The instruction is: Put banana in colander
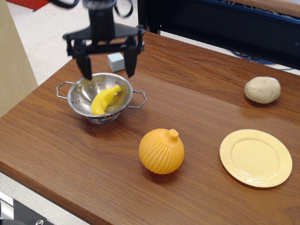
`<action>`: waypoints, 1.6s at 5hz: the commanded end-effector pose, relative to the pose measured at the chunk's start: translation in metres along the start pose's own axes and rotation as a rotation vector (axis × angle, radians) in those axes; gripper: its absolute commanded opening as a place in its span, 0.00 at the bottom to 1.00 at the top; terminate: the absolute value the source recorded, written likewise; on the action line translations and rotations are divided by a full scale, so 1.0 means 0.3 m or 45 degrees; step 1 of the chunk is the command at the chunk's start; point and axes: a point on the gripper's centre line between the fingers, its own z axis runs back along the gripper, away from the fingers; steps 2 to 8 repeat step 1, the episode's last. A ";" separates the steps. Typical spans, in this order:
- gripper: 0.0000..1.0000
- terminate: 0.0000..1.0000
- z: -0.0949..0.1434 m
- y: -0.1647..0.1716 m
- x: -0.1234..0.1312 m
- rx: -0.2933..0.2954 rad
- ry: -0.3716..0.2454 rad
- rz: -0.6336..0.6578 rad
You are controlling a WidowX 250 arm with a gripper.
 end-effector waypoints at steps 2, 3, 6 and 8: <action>1.00 1.00 0.068 -0.017 0.025 -0.037 -0.075 -0.002; 1.00 1.00 0.068 -0.017 0.025 -0.037 -0.075 -0.002; 1.00 1.00 0.068 -0.017 0.025 -0.037 -0.075 -0.002; 1.00 1.00 0.068 -0.017 0.025 -0.037 -0.075 -0.002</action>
